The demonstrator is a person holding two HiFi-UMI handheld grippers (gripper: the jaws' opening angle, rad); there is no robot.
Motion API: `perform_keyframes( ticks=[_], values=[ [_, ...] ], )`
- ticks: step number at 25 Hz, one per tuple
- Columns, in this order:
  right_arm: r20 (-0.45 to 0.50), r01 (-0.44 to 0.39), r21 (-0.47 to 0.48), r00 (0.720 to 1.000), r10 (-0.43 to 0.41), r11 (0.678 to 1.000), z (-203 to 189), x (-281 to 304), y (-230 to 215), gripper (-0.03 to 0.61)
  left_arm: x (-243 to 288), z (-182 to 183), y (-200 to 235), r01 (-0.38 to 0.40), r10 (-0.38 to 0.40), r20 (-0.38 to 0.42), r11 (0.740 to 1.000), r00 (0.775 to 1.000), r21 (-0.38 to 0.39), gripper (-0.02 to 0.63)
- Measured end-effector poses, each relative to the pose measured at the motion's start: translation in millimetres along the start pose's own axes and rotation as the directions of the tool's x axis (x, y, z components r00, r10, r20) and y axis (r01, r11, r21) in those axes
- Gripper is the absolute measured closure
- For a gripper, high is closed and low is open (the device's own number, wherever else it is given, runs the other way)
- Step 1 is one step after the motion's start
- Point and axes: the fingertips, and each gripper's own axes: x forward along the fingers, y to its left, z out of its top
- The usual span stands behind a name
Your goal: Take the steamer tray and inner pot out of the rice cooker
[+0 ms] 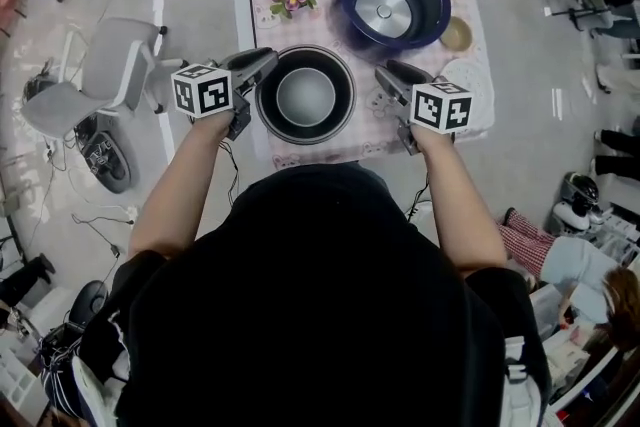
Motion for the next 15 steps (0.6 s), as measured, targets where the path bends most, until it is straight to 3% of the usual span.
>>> perform_keyframes(
  ticks=[7,15],
  values=[
    [0.101,0.058,-0.038,0.993,-0.054,0.998,39.7,-25.8,-3.4,0.437,19.3,26.7,-32.5,0.008,-0.011,0.025,0.993,1.0,0.121,0.523],
    [0.169,0.1,-0.058,0.982,-0.089,0.993,62.1,-50.0,-8.2,0.437,25.4,40.9,-57.3,0.009,-0.016,0.035,0.984,0.999,0.181,0.523]
  ],
)
